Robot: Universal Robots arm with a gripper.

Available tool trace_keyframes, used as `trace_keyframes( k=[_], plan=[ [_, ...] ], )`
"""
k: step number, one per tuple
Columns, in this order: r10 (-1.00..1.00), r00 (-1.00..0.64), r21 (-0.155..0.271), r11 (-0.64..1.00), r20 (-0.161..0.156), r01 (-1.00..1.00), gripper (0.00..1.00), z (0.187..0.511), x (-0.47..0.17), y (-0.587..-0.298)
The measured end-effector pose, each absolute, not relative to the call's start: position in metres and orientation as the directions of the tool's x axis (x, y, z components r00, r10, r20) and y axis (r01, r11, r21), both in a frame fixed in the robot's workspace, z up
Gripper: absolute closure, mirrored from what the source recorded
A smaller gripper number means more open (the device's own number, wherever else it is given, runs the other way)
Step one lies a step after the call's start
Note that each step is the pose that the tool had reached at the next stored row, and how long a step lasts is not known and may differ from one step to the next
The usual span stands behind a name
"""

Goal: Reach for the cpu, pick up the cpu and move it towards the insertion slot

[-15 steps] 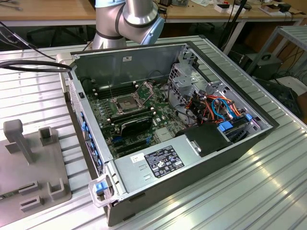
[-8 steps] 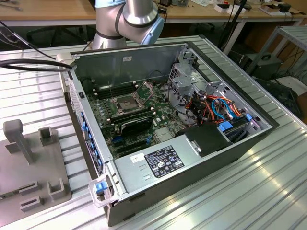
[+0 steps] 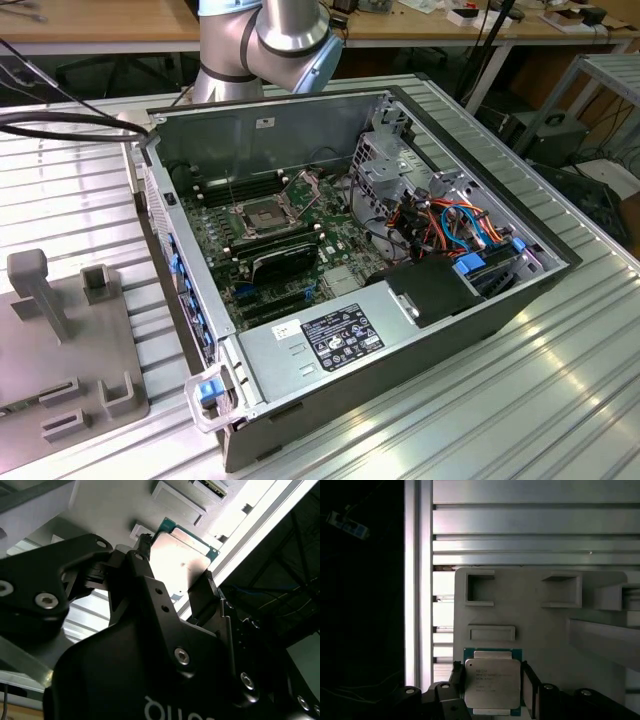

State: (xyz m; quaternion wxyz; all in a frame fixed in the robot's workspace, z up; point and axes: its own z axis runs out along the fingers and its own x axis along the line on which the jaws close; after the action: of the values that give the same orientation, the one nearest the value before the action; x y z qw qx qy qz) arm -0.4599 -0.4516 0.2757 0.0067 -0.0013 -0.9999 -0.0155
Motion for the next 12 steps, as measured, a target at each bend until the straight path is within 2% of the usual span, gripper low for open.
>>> trace_keyframes(
  k=[12],
  plan=[
    [0.002, -1.0, 0.033, 0.999, 0.017, 0.003, 0.45, 0.288, -0.46, -0.452]
  ],
)
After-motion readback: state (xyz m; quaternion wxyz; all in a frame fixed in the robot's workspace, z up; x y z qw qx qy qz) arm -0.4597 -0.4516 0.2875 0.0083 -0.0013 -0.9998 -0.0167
